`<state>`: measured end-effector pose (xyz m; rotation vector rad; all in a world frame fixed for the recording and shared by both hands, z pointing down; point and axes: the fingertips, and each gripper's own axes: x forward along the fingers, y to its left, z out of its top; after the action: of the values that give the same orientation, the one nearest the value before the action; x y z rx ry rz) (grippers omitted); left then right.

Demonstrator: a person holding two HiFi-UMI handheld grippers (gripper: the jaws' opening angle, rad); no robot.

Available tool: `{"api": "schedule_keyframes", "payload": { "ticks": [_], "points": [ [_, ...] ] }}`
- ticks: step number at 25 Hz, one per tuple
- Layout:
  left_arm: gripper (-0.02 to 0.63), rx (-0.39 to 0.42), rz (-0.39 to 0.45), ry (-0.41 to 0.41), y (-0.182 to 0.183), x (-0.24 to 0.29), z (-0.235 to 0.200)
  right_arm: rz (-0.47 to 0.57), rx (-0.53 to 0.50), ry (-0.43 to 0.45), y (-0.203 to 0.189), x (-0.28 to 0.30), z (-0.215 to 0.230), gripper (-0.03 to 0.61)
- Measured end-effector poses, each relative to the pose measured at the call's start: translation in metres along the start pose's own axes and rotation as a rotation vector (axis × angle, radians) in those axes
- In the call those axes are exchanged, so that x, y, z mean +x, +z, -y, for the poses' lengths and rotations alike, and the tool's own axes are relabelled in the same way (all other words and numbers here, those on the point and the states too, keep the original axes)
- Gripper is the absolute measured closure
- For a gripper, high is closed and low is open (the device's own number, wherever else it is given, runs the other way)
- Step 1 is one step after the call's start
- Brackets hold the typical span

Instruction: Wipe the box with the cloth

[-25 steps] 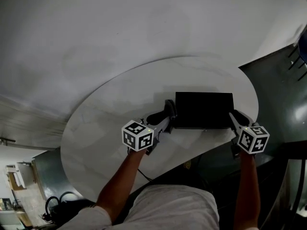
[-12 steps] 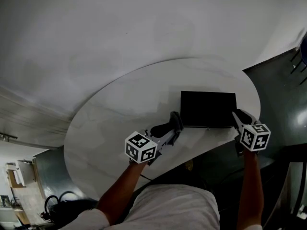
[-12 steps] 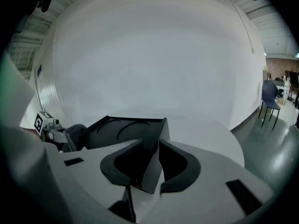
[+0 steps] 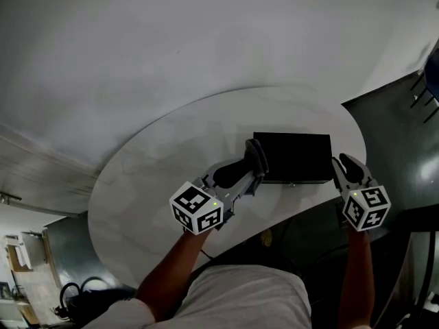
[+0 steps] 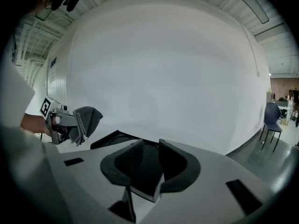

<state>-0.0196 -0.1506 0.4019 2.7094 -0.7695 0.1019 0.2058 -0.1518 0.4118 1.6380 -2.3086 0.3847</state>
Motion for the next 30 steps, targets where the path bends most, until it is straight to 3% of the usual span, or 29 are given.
{"api": "schedule_keyframes", "payload": {
  "ticks": [11, 17, 30],
  "points": [
    [0.506, 0.074, 0.152, -0.066, 0.069, 0.017, 0.036, 0.184, -0.088, 0.133, 0.078, -0.025, -0.052, 0.494],
    [0.506, 0.132, 0.212, -0.088, 0.092, 0.019, 0.05, 0.264, -0.134, 0.19, 0.096, -0.036, -0.078, 0.525],
    [0.506, 0.169, 0.253, -0.125, 0.098, 0.028, 0.056, 0.332, -0.176, 0.23, 0.111, -0.03, -0.103, 0.56]
  ]
}}
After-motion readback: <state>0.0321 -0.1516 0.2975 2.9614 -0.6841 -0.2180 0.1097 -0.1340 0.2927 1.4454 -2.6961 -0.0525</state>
